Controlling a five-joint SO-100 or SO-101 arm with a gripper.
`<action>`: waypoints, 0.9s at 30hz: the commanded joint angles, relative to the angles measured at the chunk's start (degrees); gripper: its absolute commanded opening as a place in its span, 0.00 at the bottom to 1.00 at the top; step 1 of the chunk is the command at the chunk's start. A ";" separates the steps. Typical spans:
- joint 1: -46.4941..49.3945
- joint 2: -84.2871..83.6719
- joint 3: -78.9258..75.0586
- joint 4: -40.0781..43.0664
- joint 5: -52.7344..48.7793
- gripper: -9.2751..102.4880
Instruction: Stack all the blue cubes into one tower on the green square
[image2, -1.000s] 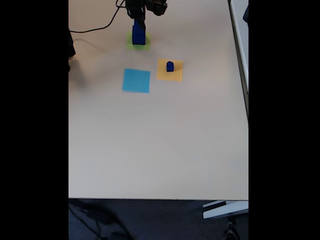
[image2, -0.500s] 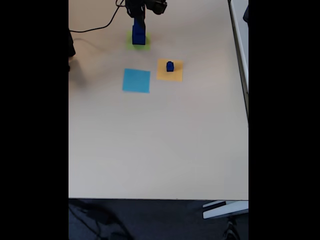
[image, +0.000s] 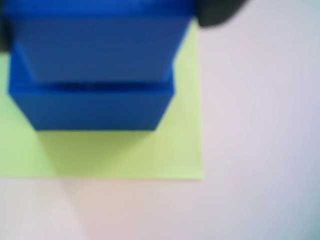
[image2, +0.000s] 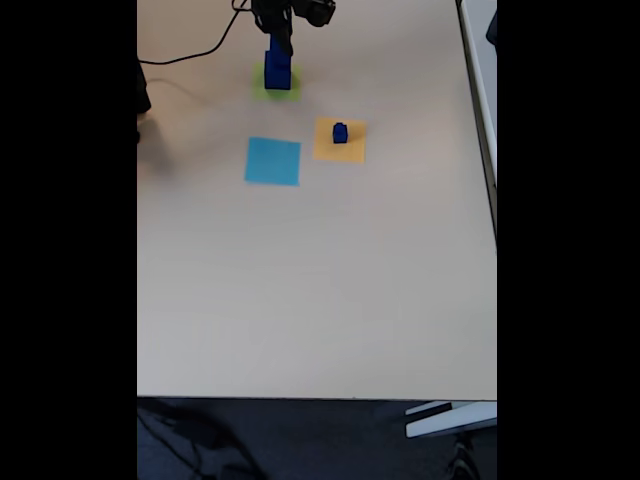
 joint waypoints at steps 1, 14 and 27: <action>-0.26 3.60 -2.37 0.00 -0.26 0.21; -0.53 3.52 -1.58 -0.18 0.35 0.21; -0.70 3.87 -0.70 0.18 0.70 0.21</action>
